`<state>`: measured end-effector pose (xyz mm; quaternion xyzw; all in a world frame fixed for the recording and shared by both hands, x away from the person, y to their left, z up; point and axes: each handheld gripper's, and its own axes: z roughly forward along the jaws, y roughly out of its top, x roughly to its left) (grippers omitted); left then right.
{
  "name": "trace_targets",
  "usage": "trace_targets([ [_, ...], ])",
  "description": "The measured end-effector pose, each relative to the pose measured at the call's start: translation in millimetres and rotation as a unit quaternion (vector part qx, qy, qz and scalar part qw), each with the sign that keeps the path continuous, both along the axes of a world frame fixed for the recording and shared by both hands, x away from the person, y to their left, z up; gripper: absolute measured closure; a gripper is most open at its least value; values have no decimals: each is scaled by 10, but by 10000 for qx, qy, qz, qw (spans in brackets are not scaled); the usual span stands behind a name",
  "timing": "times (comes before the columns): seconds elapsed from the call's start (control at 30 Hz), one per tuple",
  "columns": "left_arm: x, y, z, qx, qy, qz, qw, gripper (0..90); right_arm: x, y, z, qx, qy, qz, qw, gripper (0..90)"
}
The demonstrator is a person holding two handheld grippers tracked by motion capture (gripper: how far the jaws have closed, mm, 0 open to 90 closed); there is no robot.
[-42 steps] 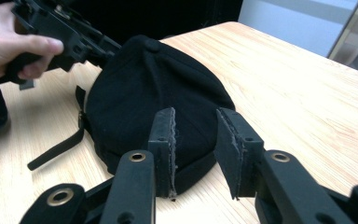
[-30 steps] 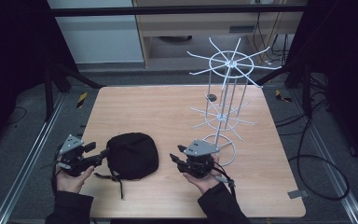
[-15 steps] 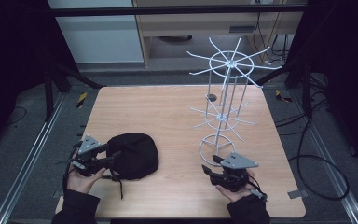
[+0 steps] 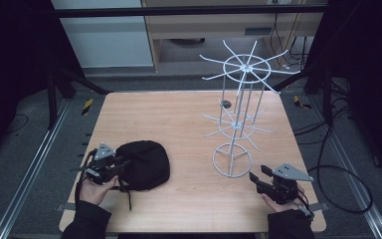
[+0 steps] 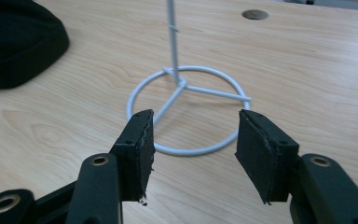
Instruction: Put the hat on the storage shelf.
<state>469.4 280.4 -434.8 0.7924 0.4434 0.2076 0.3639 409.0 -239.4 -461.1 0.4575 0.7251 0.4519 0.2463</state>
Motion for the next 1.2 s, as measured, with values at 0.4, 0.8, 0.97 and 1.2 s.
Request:
trace_targets([
  [0.4,-2,40,29,-416,-8,93,9991,885,82,-178,-75,2,66,-250,9997,483],
  [0.8,-268,27,372,-867,-916,-178,9919,889,110,-270,-101,-1,77,-340,9994,490],
  [0.97,-407,-7,588,-1067,-1333,-373,9846,889,117,-307,-111,41,92,-402,9991,492],
  [1.2,-645,-65,944,-1512,-1973,-759,9656,888,133,-339,-132,-35,93,-459,9989,493],
])
